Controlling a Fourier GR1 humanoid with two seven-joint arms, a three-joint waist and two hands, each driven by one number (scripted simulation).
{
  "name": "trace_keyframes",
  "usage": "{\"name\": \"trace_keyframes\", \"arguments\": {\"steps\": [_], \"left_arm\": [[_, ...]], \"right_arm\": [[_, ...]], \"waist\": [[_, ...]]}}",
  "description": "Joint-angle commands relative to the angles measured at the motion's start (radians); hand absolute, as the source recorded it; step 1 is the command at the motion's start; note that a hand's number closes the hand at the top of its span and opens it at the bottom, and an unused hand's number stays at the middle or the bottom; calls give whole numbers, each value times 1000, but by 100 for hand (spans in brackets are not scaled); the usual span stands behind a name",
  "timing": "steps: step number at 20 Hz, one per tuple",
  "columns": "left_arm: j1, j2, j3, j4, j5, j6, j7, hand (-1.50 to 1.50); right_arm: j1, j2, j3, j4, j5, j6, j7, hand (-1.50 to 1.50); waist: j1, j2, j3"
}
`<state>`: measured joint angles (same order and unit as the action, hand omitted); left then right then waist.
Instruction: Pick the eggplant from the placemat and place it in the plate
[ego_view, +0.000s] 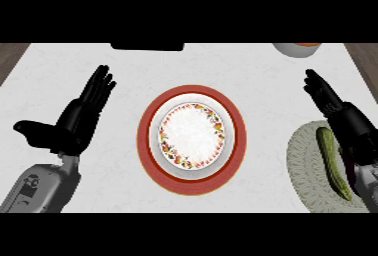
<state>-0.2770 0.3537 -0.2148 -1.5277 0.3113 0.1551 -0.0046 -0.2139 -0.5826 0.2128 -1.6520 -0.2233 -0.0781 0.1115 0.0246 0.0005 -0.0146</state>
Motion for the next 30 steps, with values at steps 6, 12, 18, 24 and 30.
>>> {"name": "trace_keyframes", "arguments": {"steps": [6,12,18,24,30], "left_arm": [[155,78,54,140,-90,3,-101,0],[224,32,25,154,-78,-2,-103,0],[200,44,108,276,-64,-80,-206,0],[263,35,100,193,-92,-68,-188,0],[268,14,84,197,-115,-64,-206,0]], "right_arm": [[-93,110,-141,312,-131,-59,144,150],[58,153,-92,347,273,-440,-164,-150],[161,104,-90,216,379,-494,-172,-150],[406,14,-85,-44,498,-522,14,-150],[370,-148,-30,-76,626,-316,376,-150]], "waist": [[14,17,15],[-17,4,16],[-32,-2,13],[-41,-7,12],[-27,-3,10]]}}
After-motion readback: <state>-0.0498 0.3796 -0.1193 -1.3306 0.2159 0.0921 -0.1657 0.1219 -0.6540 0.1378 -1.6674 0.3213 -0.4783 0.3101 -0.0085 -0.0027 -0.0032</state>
